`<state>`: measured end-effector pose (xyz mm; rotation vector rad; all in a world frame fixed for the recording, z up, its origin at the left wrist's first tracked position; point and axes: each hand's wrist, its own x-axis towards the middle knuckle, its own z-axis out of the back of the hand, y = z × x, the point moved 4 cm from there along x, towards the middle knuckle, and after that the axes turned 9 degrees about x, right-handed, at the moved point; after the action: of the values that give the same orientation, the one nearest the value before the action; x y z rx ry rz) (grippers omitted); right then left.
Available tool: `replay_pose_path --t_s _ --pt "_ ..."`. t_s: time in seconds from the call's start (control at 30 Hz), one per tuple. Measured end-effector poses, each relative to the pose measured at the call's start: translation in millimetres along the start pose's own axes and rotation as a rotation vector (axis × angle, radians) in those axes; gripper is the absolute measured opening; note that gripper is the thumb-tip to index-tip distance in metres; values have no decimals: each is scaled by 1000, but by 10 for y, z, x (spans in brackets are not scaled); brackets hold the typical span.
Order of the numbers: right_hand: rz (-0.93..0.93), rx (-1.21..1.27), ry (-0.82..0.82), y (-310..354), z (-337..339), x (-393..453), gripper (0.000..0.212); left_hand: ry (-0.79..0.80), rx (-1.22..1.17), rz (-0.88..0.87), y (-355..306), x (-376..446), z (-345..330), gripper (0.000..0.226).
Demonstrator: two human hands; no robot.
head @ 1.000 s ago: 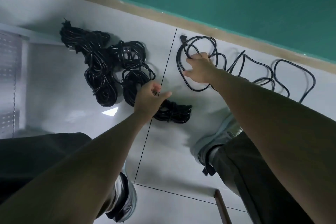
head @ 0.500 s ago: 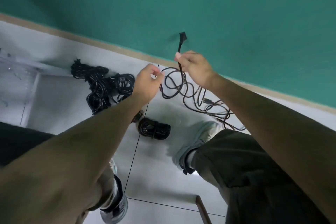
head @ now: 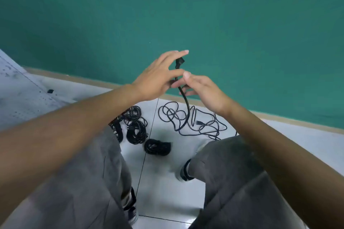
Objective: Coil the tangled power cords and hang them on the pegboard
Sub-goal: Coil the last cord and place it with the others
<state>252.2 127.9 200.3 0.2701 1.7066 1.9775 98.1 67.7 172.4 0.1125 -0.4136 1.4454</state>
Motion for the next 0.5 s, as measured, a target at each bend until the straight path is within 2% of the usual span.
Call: replay_pose_path --t_s 0.1,0.17,0.27,0.33,0.4,0.5 --pt "25 74 -34 227 -9 -277 36 -14 15 -70 -146 -58 271 18" --pt "50 170 -89 325 0 -439 18 -39 19 -106 -217 -66 435 20" --pt "67 261 -176 344 91 -665 9 -67 -37 41 -230 -53 695 28" --pt "56 282 -231 314 191 -809 9 2 -109 187 -189 -72 845 27" --pt "48 247 -298 304 280 -929 10 107 -283 279 -235 -117 905 25" --pt "53 204 -441 338 344 -1047 10 171 -676 377 -500 -211 930 28"
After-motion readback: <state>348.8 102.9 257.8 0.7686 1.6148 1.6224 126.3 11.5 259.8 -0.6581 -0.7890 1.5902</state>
